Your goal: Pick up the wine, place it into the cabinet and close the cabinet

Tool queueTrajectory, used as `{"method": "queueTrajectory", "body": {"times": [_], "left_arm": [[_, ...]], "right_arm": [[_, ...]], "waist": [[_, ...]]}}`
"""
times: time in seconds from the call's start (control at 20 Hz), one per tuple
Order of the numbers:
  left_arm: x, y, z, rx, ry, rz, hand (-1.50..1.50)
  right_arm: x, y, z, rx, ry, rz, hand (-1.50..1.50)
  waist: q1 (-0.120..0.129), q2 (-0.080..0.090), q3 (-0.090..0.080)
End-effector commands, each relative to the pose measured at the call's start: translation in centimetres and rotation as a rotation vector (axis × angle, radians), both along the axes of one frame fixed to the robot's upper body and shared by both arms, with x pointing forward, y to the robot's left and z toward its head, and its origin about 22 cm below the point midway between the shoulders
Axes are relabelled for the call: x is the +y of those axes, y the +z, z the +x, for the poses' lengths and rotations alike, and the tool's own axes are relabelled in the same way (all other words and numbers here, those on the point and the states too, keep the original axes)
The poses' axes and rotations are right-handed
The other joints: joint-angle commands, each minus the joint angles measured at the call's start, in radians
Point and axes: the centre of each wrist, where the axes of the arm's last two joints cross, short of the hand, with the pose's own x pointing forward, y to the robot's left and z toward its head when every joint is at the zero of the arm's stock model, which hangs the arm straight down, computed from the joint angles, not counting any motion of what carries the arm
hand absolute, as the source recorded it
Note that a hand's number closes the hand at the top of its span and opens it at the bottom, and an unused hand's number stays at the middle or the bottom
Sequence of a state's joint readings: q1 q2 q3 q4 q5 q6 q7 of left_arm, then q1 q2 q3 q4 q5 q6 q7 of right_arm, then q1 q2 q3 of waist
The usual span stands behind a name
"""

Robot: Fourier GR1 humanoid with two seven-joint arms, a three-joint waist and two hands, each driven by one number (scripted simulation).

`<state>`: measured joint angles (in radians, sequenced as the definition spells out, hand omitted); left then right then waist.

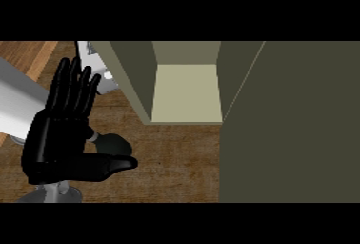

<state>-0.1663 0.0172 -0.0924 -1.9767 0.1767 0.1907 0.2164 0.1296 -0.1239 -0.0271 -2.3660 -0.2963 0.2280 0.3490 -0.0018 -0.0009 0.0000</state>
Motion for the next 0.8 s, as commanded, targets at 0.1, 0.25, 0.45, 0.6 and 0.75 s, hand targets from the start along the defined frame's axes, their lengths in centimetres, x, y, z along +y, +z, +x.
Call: {"method": "queueTrajectory", "body": {"times": [0.1,0.25,0.45,0.6,0.75], "left_arm": [[1.8,-1.3,-1.4,0.035,0.044,0.033,-1.5],[1.3,-1.3,-2.4,0.044,0.067,0.008,-1.5],[2.2,-3.4,-1.0,0.043,0.101,0.038,-1.5],[4.2,-3.8,-2.0,0.054,0.115,0.048,-1.5],[5.5,-4.5,-2.2,0.064,0.109,0.029,-1.5]], "right_arm": [[0.1,1.8,-0.9,-0.015,0.003,-0.004,-1.5],[0.3,1.1,-0.5,-0.013,-0.009,0.023,-1.5],[1.4,1.1,-1.4,-0.027,-0.001,-0.008,-1.5],[-0.3,0.7,1.6,-0.003,0.007,0.001,-1.5],[-0.1,1.2,1.1,-0.021,-0.002,0.0,-1.5]], "waist": [[0.002,0.0,0.0],[0.002,0.0,0.0],[0.0,0.0,0.0],[0.003,0.001,0.0],[0.003,0.001,0.0]]}}
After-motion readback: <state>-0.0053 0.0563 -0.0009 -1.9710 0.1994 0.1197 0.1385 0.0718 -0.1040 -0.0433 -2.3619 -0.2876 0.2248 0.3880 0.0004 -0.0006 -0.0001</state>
